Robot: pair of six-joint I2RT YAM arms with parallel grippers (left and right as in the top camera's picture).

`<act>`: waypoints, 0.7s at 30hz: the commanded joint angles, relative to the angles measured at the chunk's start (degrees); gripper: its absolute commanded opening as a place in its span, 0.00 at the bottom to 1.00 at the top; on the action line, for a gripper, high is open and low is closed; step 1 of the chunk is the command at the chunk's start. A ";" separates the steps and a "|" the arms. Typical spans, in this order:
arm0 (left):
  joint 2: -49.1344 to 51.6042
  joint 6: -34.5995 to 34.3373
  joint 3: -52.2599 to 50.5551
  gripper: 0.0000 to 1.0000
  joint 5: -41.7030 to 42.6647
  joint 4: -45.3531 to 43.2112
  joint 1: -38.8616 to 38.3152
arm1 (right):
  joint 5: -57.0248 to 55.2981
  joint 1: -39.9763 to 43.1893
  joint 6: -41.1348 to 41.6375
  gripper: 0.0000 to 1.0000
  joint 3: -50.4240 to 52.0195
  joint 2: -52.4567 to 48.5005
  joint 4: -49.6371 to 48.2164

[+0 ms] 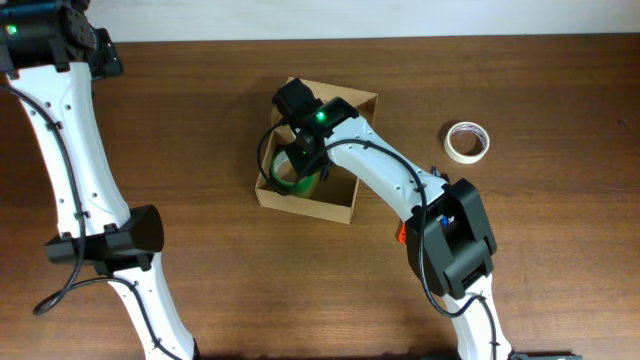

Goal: Pack container
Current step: 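Carry the green tape into the box and release it, then move the right gripper to the white tape roll and grasp it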

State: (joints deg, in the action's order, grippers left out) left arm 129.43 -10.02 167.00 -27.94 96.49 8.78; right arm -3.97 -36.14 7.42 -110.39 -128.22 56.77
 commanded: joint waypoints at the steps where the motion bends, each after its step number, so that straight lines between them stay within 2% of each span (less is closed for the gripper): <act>1: -1.95 0.72 0.98 1.00 -0.81 0.15 0.24 | -1.01 0.31 -1.66 0.31 -2.82 1.31 2.58; 7: -1.95 0.72 0.98 1.00 -0.81 0.15 0.24 | -12.83 0.31 -2.08 0.33 -21.77 7.23 15.56; 10: -1.95 0.72 0.98 1.00 -0.81 0.15 0.24 | -18.62 0.31 -6.01 0.38 -32.57 10.23 23.08; 12: -1.95 0.72 0.98 1.00 -0.81 0.15 0.24 | -21.70 1.60 -5.64 0.41 -35.69 14.45 24.94; 17: -1.95 0.72 0.98 1.00 -0.81 0.15 0.24 | -26.64 8.87 -5.73 0.45 -28.09 30.60 23.08; 21: -1.95 0.72 0.98 1.00 -0.81 0.15 0.24 | -27.78 23.45 -4.70 0.52 -11.10 47.32 15.96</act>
State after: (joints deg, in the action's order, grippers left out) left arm 129.43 -10.02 167.02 -27.94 96.51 8.78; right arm -27.81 -19.99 2.15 -130.69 -87.46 73.76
